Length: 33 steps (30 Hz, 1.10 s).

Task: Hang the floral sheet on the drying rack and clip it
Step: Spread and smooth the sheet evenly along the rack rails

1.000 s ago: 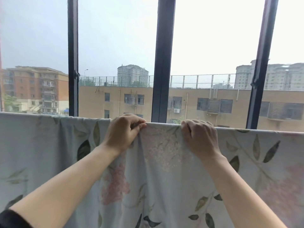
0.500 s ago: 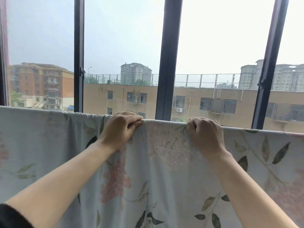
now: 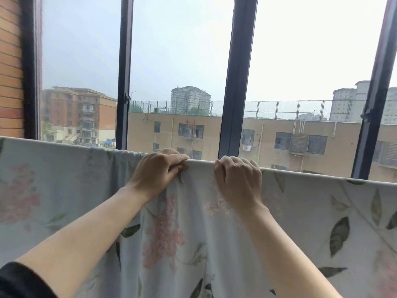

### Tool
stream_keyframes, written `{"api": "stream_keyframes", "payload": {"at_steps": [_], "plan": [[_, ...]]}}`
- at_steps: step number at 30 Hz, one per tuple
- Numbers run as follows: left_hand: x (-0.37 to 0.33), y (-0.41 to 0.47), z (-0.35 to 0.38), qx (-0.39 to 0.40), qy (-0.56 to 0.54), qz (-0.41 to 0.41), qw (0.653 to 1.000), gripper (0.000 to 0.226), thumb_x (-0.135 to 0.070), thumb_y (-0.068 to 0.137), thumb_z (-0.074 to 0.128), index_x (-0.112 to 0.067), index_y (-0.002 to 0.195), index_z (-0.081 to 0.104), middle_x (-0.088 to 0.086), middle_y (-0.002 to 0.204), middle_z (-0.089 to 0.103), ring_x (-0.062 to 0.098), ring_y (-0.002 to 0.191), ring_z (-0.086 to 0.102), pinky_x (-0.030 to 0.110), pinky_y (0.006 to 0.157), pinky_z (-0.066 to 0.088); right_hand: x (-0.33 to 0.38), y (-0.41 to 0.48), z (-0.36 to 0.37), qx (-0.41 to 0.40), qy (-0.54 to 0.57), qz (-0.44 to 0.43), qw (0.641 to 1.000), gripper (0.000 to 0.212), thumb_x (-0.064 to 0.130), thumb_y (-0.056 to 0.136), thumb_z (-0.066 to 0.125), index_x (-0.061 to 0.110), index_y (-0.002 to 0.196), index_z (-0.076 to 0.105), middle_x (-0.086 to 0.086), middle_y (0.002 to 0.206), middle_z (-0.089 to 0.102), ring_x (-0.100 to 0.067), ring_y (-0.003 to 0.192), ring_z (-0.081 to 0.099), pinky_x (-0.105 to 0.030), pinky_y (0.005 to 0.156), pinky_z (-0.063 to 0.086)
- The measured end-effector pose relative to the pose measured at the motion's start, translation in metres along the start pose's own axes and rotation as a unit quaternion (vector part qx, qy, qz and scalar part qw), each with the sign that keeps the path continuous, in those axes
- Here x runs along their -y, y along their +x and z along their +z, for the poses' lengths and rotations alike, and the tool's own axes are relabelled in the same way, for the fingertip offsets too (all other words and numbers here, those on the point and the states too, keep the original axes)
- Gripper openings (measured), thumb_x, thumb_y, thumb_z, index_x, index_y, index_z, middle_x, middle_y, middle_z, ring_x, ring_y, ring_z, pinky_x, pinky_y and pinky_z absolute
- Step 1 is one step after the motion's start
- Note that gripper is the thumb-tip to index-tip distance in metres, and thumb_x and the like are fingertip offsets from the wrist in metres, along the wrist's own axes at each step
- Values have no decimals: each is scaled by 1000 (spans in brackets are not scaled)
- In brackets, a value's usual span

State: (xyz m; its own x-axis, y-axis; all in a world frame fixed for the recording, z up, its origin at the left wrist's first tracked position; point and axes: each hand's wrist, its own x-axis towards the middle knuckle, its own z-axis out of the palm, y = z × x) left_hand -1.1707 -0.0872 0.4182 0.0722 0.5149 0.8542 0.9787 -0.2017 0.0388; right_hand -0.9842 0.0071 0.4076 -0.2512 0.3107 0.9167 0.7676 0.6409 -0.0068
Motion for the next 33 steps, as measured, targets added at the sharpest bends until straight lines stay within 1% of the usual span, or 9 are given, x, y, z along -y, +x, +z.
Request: {"api": "stream_keyframes", "payload": {"at_steps": [7, 12, 14, 16, 18, 20, 23, 28, 33], "plan": [[24, -7, -13, 15, 7, -12, 1000, 23, -26, 88, 63, -16, 109, 70, 0, 105, 71, 21, 99, 64, 36, 89, 50, -4, -3, -2, -25, -2, -3, 1000, 38, 36, 92, 36, 20, 64, 56, 5, 62, 61, -22, 60, 57, -30, 66, 39], [20, -6, -11, 16, 2, -10, 1000, 25, -24, 89, 62, -14, 111, 69, 1, 107, 70, 20, 100, 63, 34, 92, 47, -4, -2, -8, -2, -15, 17, 1000, 36, 33, 91, 40, 19, 62, 56, 4, 62, 61, -22, 61, 57, -28, 65, 28], [19, -6, -10, 16, -7, -17, 1000, 27, -25, 92, 59, -13, 113, 68, 1, 110, 70, 20, 103, 63, 33, 94, 46, 3, 3, -12, 15, 14, 30, 999, 37, 34, 91, 36, 17, 68, 59, 1, 69, 63, -23, 69, 58, -29, 68, 29], [19, -5, -8, 19, -13, -20, 1000, 27, -22, 94, 55, -13, 117, 66, 2, 114, 68, 20, 107, 61, 33, 96, 44, 21, 11, -14, 32, 47, 7, 998, 39, 34, 91, 31, 16, 79, 63, 0, 80, 65, -23, 77, 58, -30, 72, 34], [19, -3, -8, 22, -16, -22, 999, 28, -20, 95, 52, -14, 120, 64, 3, 118, 67, 20, 111, 59, 33, 98, 43, 39, 19, -10, 60, 60, -15, 996, 39, 32, 94, 30, 15, 85, 64, -2, 86, 67, -25, 80, 59, -31, 71, 36], [23, -4, -9, 22, -18, -27, 999, 29, -19, 96, 51, -13, 121, 63, 4, 117, 67, 21, 111, 59, 34, 97, 44, 51, 19, -1, 74, 46, -15, 996, 38, 31, 97, 35, 15, 79, 64, -3, 83, 69, -27, 77, 61, -32, 68, 35], [36, -8, -15, 17, -10, -29, 999, 27, -15, 95, 51, -11, 118, 65, 5, 112, 68, 21, 107, 61, 31, 95, 45, 57, 11, 12, 36, 29, 0, 999, 36, 32, 95, 40, 19, 72, 64, 1, 75, 69, -23, 72, 62, -32, 73, 40], [58, -16, -25, 13, 12, -19, 1000, 24, -13, 93, 55, -11, 113, 68, 4, 109, 69, 20, 103, 62, 22, 92, 39, 61, 9, 19, -7, 22, -5, 1000, 35, 31, 93, 43, 21, 64, 59, 4, 64, 64, -20, 60, 59, -29, 66, 40], [72, -24, -30, 0, 21, -15, 1000, 25, -10, 91, 57, -10, 113, 68, 4, 108, 69, 21, 103, 62, 25, 93, 39, 59, 9, 22, -22, 13, -7, 1000, 39, 34, 93, 35, 21, 66, 60, 5, 64, 64, -21, 61, 60, -29, 65, 40]]}}
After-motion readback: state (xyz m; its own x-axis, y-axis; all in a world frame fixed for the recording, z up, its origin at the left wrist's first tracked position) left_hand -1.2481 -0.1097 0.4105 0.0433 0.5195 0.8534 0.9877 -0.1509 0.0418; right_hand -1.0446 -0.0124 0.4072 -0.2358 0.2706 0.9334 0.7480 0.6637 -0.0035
